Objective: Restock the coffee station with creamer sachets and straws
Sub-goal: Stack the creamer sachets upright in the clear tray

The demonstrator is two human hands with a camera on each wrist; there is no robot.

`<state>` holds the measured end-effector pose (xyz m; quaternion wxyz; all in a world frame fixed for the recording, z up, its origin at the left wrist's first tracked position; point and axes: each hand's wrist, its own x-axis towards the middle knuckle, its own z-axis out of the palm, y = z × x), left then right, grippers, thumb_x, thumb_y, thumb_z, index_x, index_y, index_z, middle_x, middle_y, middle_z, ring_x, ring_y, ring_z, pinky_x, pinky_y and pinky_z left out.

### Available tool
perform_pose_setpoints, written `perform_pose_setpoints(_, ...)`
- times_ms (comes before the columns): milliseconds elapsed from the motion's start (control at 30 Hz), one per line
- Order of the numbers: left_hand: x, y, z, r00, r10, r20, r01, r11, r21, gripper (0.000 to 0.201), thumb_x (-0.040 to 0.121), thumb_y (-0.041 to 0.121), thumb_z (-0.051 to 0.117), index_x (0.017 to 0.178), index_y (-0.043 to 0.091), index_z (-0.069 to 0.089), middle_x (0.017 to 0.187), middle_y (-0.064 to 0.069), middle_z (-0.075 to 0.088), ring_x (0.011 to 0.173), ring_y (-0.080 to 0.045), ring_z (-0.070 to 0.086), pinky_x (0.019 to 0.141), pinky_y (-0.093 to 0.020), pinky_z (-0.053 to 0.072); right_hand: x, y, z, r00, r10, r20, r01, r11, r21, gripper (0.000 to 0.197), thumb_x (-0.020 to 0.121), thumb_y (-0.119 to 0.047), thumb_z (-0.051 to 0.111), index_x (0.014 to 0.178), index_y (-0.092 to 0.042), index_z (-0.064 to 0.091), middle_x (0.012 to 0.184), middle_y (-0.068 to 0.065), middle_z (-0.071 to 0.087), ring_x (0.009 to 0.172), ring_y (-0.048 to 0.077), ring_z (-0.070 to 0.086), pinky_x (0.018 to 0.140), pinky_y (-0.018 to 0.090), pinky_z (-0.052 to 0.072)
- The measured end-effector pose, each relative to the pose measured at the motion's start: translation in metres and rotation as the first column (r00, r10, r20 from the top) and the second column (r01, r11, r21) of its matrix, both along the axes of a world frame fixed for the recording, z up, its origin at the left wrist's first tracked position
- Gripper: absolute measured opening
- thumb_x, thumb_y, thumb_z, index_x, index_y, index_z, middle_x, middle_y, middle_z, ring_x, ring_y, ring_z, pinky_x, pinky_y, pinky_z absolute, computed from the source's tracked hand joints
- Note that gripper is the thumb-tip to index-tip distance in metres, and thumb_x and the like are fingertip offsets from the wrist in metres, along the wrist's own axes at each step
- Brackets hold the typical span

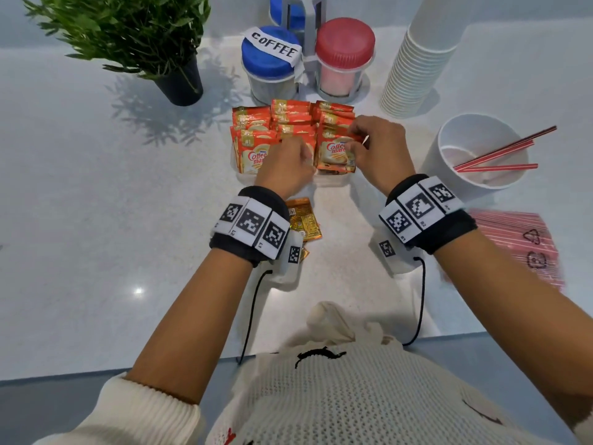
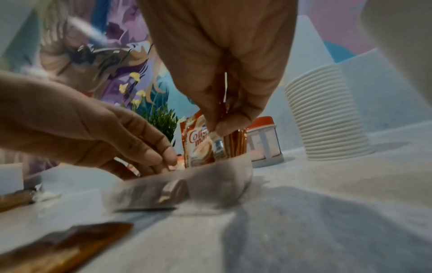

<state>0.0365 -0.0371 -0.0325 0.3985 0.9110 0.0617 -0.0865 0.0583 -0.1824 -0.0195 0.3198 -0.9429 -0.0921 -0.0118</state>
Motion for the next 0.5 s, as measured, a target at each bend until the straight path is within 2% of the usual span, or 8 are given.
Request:
perform_pose_setpoints(33, -0.001, 0.001, -0.003, 0.999, -0.009, -0.030, 0.010, 1.000, 0.027, 0.009, 0.085, 0.005, 0.059, 0.090, 0.012, 0.058, 0.103, -0.013, 0.064, 0.101, -0.028, 0.059, 0.091, -0.040, 0.049, -0.002, 0.002, -0.002, 1.000, 0.014, -0.010, -0.014, 1.000, -0.024, 0.017, 0.085, -0.005, 0.056, 0.099, 0.000, 0.063, 0.102, 0.016, 0.066, 0.090, 0.029, 0.060, 0.082, 0.032, 0.045)
perform_pose_setpoints(100, -0.003, 0.000, -0.007, 0.997, -0.028, -0.066, 0.032, 0.997, 0.066, 0.007, 0.084, 0.007, 0.062, 0.084, 0.014, 0.060, 0.099, -0.011, 0.066, 0.099, -0.027, 0.060, 0.090, -0.040, 0.050, -0.003, 0.007, -0.003, 0.999, 0.041, -0.014, -0.042, 0.998, -0.051, 0.018, 0.082, -0.003, 0.056, 0.099, 0.000, 0.064, 0.102, 0.019, 0.066, 0.094, 0.033, 0.059, 0.083, 0.034, 0.045)
perform_pose_setpoints(233, -0.003, 0.000, -0.012, 0.999, -0.031, -0.042, 0.035, 0.994, 0.100, 0.008, 0.084, 0.005, 0.061, 0.087, 0.006, 0.068, 0.093, -0.011, 0.069, 0.093, -0.026, 0.063, 0.085, -0.036, 0.052, -0.002, 0.012, -0.006, 0.994, 0.107, -0.021, -0.109, 0.987, -0.120, 0.020, 0.079, -0.001, 0.060, 0.099, -0.001, 0.063, 0.103, 0.019, 0.066, 0.096, 0.033, 0.058, 0.073, 0.024, 0.034)
perform_pose_setpoints(300, -0.003, 0.000, -0.012, 0.999, -0.026, -0.027, 0.028, 0.995, 0.093, 0.009, 0.084, 0.003, 0.061, 0.087, 0.004, 0.069, 0.093, -0.012, 0.069, 0.091, -0.026, 0.063, 0.082, -0.032, 0.050, 0.000, 0.010, -0.008, 0.994, 0.105, -0.025, -0.107, 0.986, -0.130, 0.019, 0.079, -0.001, 0.059, 0.098, -0.001, 0.062, 0.103, 0.019, 0.065, 0.096, 0.033, 0.057, 0.072, 0.022, 0.031)
perform_pose_setpoints(400, -0.004, 0.001, -0.012, 1.000, -0.016, -0.007, 0.017, 0.997, 0.072, 0.008, 0.084, 0.004, 0.062, 0.087, 0.001, 0.069, 0.094, -0.013, 0.070, 0.092, -0.025, 0.063, 0.080, -0.028, 0.048, 0.002, 0.009, -0.011, 0.998, 0.069, -0.009, -0.069, 0.990, -0.126, 0.017, 0.080, -0.001, 0.057, 0.097, -0.001, 0.060, 0.105, 0.018, 0.063, 0.096, 0.032, 0.057, 0.072, 0.025, 0.033)
perform_pose_setpoints(500, -0.005, 0.001, -0.013, 1.000, -0.013, -0.002, 0.014, 0.998, 0.058, 0.008, 0.085, 0.005, 0.062, 0.088, 0.001, 0.069, 0.094, -0.014, 0.069, 0.090, -0.024, 0.063, 0.078, -0.026, 0.047, 0.000, 0.009, -0.013, 0.997, 0.083, 0.004, -0.081, 0.983, -0.162, 0.020, 0.083, -0.002, 0.054, 0.102, -0.001, 0.058, 0.111, 0.017, 0.061, 0.102, 0.034, 0.055, 0.079, 0.033, 0.040)
